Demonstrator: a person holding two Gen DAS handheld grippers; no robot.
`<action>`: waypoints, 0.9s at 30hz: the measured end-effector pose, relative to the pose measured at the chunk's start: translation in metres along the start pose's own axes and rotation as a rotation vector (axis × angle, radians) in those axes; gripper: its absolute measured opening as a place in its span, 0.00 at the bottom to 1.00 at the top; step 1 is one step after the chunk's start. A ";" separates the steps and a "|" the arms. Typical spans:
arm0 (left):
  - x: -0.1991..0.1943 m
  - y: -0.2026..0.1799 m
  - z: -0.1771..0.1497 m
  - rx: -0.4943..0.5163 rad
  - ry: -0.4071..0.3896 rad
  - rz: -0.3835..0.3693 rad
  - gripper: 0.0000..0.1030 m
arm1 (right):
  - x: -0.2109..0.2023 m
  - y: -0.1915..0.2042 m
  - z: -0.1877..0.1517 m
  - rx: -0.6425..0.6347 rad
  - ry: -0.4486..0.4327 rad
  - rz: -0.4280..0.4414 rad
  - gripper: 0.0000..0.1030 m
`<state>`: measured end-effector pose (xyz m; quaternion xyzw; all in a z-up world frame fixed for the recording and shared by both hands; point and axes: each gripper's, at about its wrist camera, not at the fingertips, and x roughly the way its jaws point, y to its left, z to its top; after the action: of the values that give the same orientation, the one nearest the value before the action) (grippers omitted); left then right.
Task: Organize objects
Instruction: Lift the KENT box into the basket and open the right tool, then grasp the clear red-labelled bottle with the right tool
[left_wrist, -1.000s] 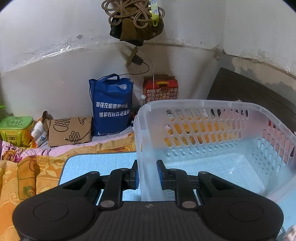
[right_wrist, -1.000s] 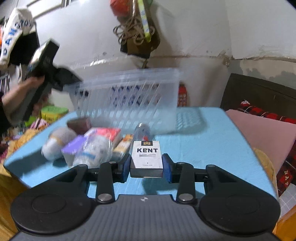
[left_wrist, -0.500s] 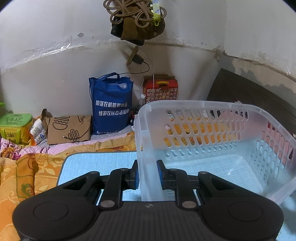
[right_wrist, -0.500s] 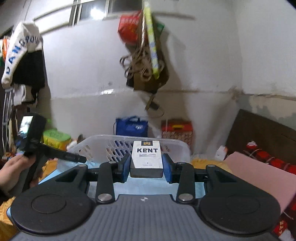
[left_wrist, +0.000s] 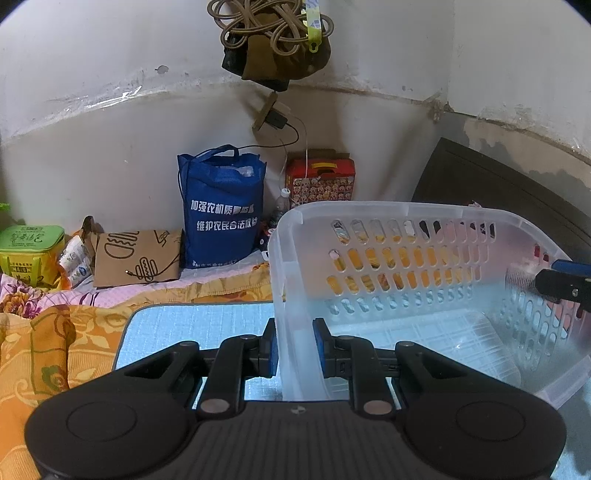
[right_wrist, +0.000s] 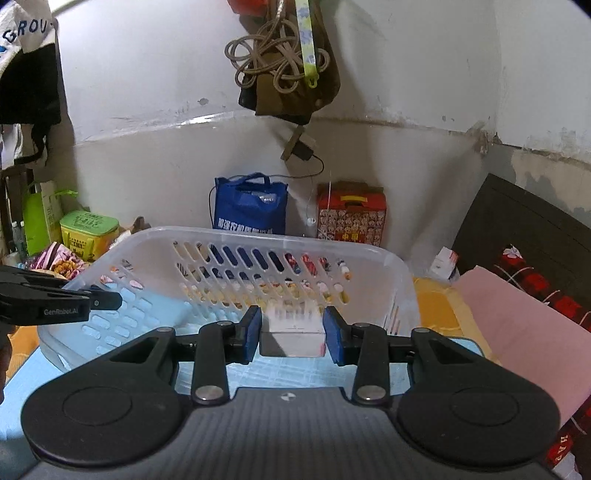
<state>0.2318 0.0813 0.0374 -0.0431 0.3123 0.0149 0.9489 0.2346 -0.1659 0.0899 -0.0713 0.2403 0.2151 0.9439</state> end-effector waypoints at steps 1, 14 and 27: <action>0.000 0.000 0.000 0.000 -0.001 0.000 0.21 | -0.002 -0.001 0.000 0.002 -0.009 0.007 0.68; 0.000 -0.001 -0.001 0.010 -0.003 0.004 0.22 | -0.091 -0.022 -0.075 0.143 -0.195 0.019 1.00; -0.002 -0.003 -0.004 0.015 -0.009 0.010 0.24 | -0.034 -0.004 -0.127 0.104 0.020 0.032 0.57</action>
<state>0.2283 0.0785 0.0355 -0.0344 0.3083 0.0173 0.9505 0.1557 -0.2128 -0.0044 -0.0205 0.2616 0.2166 0.9403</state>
